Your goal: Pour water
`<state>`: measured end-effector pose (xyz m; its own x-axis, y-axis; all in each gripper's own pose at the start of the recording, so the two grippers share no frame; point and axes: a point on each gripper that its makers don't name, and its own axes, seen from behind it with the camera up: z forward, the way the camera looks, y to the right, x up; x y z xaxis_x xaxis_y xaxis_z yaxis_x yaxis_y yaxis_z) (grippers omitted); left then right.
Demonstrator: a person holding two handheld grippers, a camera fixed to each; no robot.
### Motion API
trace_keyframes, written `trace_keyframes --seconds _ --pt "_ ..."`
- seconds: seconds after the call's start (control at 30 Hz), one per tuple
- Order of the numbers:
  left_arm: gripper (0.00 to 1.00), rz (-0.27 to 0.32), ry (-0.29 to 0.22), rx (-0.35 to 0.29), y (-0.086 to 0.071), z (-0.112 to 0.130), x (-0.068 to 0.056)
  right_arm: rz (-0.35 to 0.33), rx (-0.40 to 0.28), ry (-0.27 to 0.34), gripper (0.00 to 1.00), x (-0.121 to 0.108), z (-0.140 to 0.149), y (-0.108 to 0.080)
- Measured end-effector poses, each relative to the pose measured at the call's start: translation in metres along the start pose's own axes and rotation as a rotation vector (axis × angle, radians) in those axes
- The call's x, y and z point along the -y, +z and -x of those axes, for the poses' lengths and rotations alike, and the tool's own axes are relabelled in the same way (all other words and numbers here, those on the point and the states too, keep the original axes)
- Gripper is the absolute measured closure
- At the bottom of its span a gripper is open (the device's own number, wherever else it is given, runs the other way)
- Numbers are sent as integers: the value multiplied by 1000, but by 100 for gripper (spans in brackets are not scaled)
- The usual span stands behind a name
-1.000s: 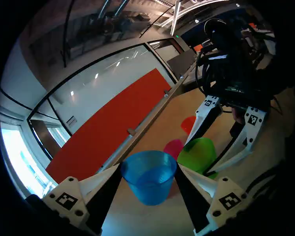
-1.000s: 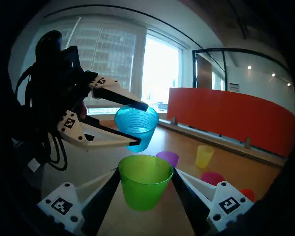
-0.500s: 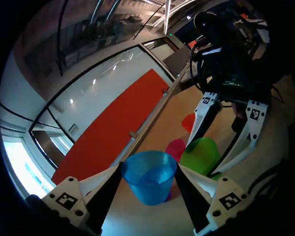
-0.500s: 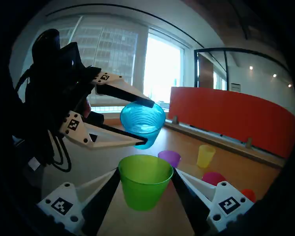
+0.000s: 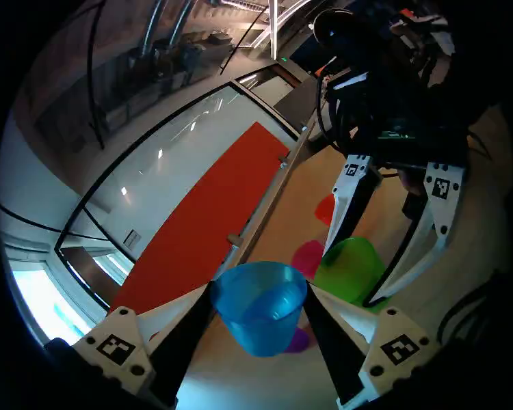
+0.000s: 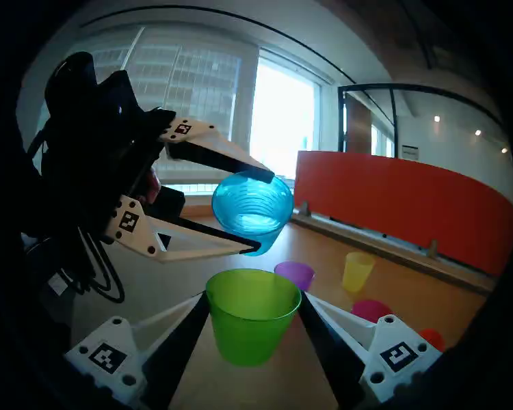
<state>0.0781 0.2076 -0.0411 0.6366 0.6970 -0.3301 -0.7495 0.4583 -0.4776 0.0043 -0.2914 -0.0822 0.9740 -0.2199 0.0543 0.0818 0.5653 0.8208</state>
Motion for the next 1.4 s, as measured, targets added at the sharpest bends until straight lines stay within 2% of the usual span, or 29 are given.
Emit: trace_keyframes --seconds 0.87,1.17,1.4 --pt "11 -12 144 -1 4 -7 3 3 11 5 6 -3 2 2" --pt "11 -2 169 -4 4 -9 -1 4 10 7 6 -3 1 3" --pt "11 -4 220 -6 3 -13 -3 4 11 10 6 -3 2 3"
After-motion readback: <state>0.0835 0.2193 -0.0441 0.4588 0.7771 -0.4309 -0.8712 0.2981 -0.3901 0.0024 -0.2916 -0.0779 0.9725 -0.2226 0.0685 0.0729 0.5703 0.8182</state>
